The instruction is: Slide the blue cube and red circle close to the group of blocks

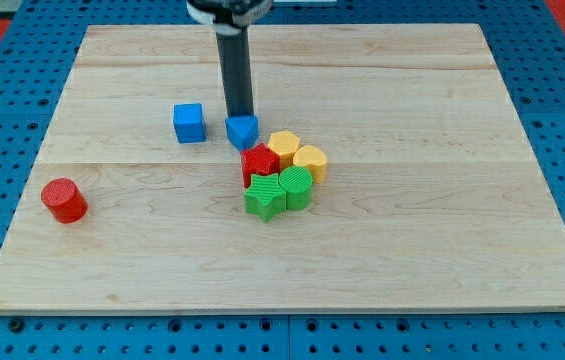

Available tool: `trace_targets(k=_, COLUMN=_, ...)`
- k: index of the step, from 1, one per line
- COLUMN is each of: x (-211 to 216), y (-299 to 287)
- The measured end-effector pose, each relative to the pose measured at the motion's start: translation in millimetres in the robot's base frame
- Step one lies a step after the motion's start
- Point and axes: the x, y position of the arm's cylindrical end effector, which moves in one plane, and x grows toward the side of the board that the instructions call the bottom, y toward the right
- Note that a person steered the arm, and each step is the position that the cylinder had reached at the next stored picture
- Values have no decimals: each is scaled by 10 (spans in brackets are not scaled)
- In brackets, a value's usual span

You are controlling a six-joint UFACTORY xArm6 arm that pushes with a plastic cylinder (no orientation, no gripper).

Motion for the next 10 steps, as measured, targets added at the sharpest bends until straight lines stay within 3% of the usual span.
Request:
trace_targets(k=1, x=-180, y=-150)
trace_targets(k=2, x=-383, y=-700)
trace_targets(k=4, x=200, y=-710)
trace_targets(k=5, x=295, y=-777)
trace_targets(k=6, x=500, y=-1157)
trace_targets(k=7, x=870, y=-907)
trace_targets(k=10, x=625, y=-647)
